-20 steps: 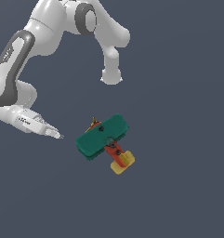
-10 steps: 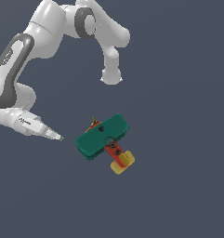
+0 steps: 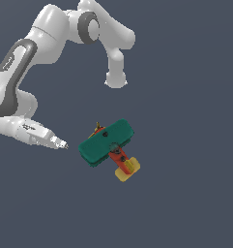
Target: Pick up the object and move it to a goal position.
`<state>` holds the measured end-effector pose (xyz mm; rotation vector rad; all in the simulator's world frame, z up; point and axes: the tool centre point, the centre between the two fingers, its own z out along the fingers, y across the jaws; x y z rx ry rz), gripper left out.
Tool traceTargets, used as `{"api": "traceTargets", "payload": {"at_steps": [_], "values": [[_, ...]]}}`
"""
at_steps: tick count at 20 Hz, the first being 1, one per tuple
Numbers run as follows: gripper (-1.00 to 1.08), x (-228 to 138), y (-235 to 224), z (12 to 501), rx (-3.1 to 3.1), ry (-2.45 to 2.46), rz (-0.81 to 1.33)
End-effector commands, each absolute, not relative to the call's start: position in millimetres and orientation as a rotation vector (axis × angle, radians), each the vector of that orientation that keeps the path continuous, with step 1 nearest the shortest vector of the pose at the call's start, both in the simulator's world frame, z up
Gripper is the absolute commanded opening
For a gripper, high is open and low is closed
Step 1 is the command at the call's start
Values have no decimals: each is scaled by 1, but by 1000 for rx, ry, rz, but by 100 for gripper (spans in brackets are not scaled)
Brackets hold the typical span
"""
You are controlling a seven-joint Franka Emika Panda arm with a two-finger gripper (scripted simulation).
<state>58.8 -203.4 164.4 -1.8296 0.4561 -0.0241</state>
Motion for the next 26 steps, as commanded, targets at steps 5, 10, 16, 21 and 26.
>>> {"api": "traceTargets", "payload": {"at_steps": [5, 10, 16, 21, 26], "values": [[28, 61, -192, 163, -1830, 367, -26], [28, 62, -181, 160, -1829, 296, -20], [28, 61, -170, 157, -1825, 225, -10], [28, 60, -162, 155, -1822, 184, -2], [28, 59, -158, 153, -1819, 159, 3]]}}
